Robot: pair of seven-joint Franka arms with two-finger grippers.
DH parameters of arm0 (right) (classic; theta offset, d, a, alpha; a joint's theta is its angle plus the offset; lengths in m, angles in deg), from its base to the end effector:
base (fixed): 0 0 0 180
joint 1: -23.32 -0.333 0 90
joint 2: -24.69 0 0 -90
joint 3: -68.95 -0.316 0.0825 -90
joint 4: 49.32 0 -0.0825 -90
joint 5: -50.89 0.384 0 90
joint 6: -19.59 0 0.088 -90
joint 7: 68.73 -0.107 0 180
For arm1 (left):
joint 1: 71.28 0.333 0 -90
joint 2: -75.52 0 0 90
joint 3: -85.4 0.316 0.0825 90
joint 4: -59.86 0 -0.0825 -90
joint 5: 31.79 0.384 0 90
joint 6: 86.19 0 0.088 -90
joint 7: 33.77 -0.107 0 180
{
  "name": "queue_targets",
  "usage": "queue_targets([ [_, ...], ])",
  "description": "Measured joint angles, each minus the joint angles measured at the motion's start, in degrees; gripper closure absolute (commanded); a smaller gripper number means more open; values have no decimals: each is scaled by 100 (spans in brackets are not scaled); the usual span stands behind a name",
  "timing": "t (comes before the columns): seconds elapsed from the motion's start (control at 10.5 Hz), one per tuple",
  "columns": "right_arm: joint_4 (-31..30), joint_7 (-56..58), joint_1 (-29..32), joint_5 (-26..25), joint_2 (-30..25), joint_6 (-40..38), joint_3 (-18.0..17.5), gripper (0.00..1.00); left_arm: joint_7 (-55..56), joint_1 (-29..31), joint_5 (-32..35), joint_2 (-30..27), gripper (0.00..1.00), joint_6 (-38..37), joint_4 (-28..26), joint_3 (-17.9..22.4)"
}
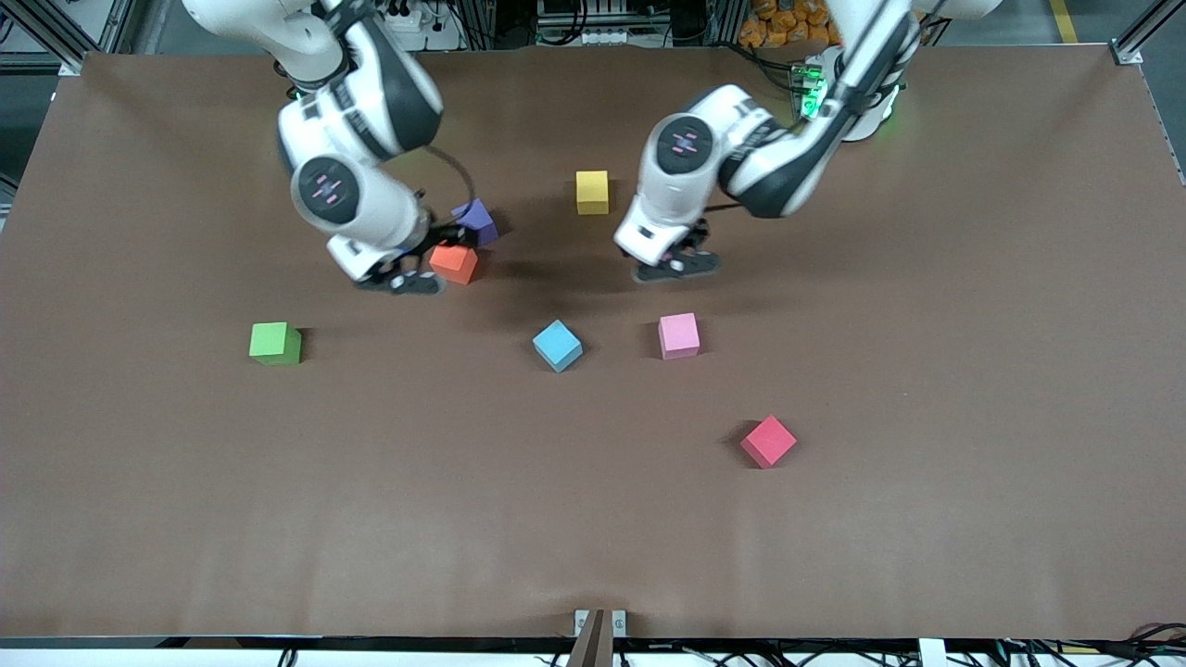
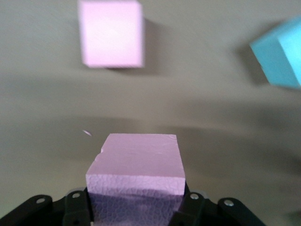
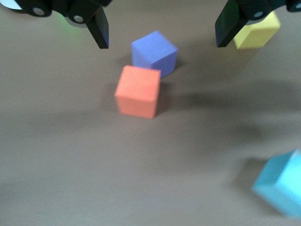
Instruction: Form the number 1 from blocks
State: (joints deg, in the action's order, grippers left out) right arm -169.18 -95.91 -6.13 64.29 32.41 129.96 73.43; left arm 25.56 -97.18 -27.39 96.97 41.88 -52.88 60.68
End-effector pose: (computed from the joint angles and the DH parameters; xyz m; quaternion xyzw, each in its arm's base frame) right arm 0.4756 0.2398 0.3395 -0.9813 0.0759 0.1756 0.0219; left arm 0.3918 -0.4583 0.2919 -0.9963 -0.0615 0.0592 0.0012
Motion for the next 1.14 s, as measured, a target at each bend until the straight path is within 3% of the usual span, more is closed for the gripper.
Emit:
queue_targets([
  [0.19,-21,2,415,7,389,128,25,0,601,-642,477,779,100,5,526,60],
  [0.48,-21,-14,444,478,731,201,137,0,912,-895,1007,1584,100,28,915,108],
  [0.86,-26,-243,396,644,749,149,147,0,912,-999,1011,1631,100,92,974,105],
  [1.14,-82,-419,230,903,1060,202,148,0,912,-1026,1011,1637,100,183,972,72],
])
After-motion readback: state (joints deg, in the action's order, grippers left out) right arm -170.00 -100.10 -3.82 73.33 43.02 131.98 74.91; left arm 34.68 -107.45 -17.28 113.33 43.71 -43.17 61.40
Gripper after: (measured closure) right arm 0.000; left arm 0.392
